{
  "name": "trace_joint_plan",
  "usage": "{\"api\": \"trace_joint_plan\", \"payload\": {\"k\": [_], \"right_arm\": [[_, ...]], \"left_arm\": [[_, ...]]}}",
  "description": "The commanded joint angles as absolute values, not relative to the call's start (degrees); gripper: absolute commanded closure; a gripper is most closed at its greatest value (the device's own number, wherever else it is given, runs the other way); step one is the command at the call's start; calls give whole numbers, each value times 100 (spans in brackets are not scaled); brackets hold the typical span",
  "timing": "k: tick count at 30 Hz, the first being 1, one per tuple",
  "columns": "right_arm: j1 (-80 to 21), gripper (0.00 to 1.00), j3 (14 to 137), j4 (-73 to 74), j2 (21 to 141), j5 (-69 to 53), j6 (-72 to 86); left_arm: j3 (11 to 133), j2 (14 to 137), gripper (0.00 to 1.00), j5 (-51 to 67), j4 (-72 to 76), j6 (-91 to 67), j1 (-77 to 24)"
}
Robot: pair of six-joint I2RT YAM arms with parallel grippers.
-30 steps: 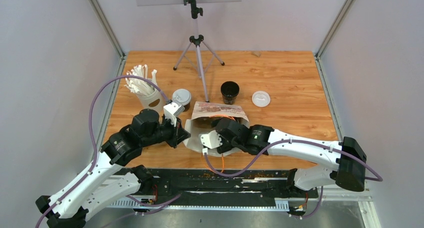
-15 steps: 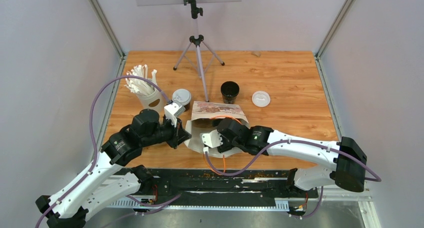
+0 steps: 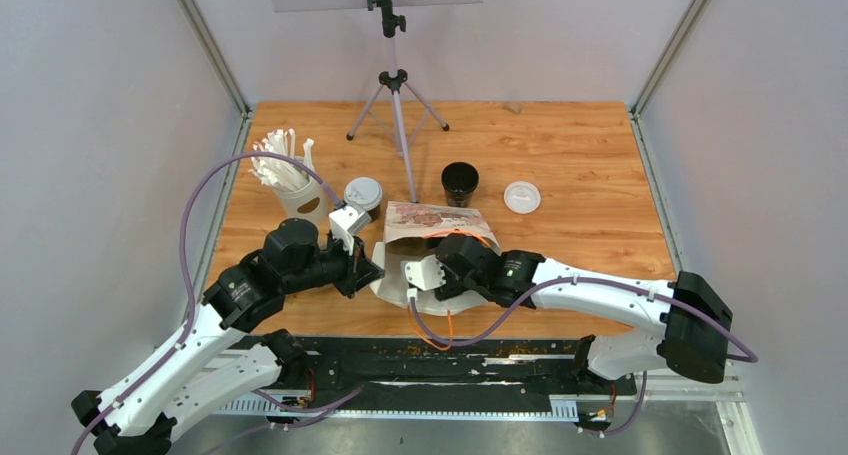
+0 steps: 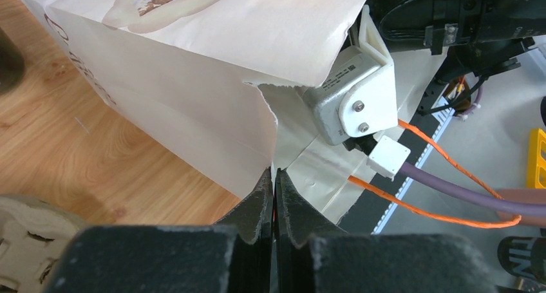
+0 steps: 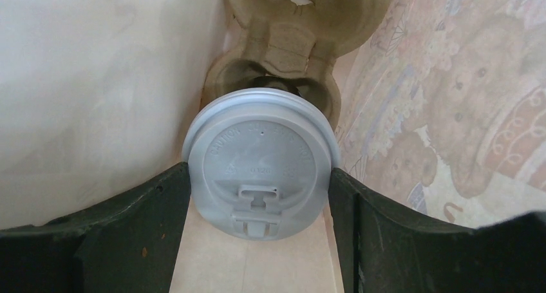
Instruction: Pack the takeout coffee
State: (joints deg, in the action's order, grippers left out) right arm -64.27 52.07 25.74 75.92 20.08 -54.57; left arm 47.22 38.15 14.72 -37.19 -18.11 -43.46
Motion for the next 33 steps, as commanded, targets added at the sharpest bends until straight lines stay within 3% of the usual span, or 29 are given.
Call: {"api": "trace_joint_plan", "payload": {"k": [1, 33], "right_arm": [[-6353, 29, 5080, 2229, 7653, 2049, -5476], [-6022, 28, 4777, 2005, 7932, 1743, -5385]], "left_arm": [[4685, 3710, 93, 1632, -3341, -1911, -4342], [4649, 3781, 93, 1664, -3333, -1955, -4342]]}}
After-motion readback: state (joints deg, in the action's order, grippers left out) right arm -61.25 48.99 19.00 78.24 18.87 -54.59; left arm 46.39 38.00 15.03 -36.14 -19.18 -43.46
